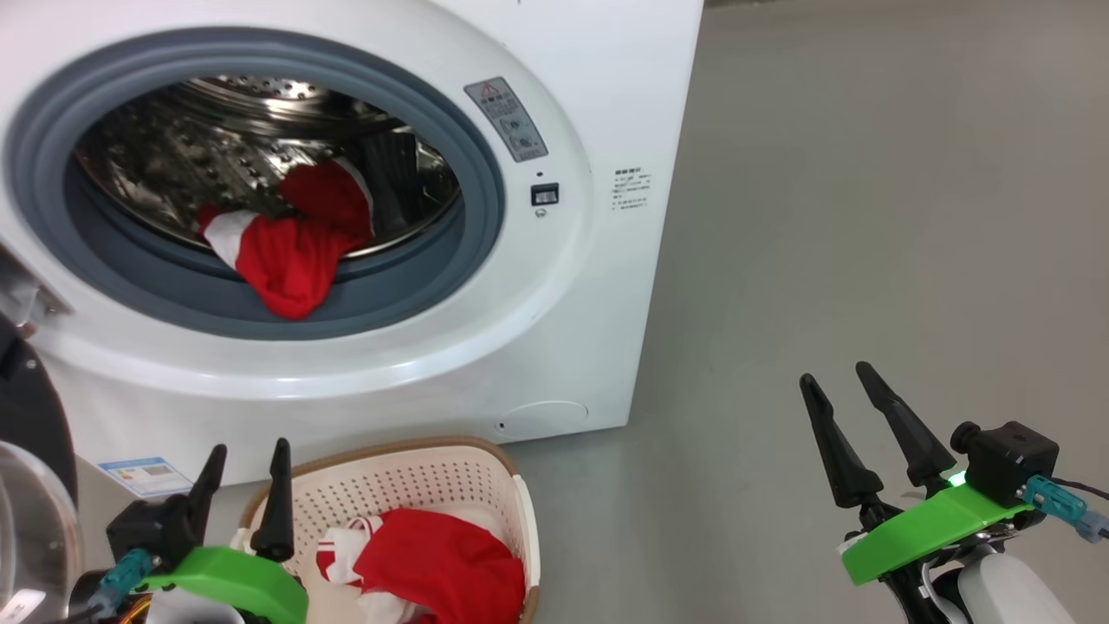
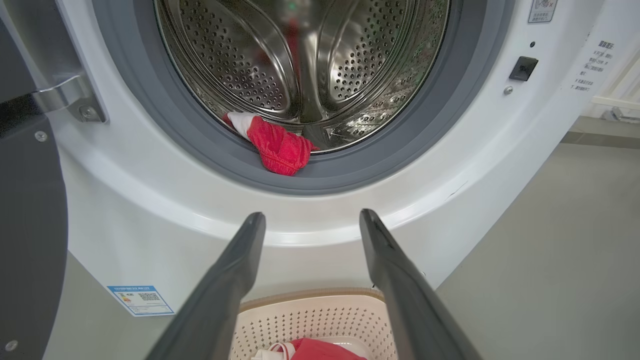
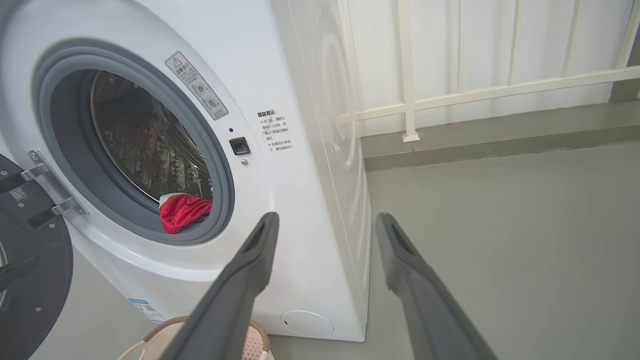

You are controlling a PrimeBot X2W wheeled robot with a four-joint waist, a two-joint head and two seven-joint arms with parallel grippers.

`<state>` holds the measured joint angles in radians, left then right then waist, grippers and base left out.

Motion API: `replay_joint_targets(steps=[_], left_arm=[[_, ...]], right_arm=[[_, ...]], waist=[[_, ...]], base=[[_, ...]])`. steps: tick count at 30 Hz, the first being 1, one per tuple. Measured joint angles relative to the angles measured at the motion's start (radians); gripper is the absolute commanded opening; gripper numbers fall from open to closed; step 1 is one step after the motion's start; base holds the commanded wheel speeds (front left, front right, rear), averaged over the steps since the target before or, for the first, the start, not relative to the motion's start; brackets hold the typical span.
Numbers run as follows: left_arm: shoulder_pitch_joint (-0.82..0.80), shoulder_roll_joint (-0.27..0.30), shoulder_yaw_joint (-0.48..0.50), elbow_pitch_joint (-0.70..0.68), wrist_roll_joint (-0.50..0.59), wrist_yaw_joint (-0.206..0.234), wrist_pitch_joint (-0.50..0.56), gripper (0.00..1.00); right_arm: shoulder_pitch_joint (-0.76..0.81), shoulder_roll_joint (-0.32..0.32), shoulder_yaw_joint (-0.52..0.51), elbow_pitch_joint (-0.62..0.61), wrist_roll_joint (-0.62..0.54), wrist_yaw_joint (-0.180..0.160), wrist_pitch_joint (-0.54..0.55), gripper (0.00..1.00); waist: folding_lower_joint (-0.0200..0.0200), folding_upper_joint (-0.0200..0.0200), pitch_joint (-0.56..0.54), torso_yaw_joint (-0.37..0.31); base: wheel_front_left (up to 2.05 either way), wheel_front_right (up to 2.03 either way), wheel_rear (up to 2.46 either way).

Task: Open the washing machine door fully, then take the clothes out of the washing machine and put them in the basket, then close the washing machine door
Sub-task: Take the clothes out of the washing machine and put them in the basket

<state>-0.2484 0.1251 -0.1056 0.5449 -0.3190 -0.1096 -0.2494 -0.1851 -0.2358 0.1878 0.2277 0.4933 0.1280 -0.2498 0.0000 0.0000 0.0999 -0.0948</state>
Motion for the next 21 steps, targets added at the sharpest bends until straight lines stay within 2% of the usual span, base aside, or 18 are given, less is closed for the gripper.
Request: replay_joint_targets(steps=[21], left_arm=[[0.181,-0.012,0.044,-0.335,0.026,0.036,0.0,1.0]], right_arm=[[0.046,-0.013,-0.027,-0.022,0.001,0.0,0.0,1.0]], waist=[[0.0,0.0,-0.051,0.033]], base=[[0.0,0.0,0.0]])
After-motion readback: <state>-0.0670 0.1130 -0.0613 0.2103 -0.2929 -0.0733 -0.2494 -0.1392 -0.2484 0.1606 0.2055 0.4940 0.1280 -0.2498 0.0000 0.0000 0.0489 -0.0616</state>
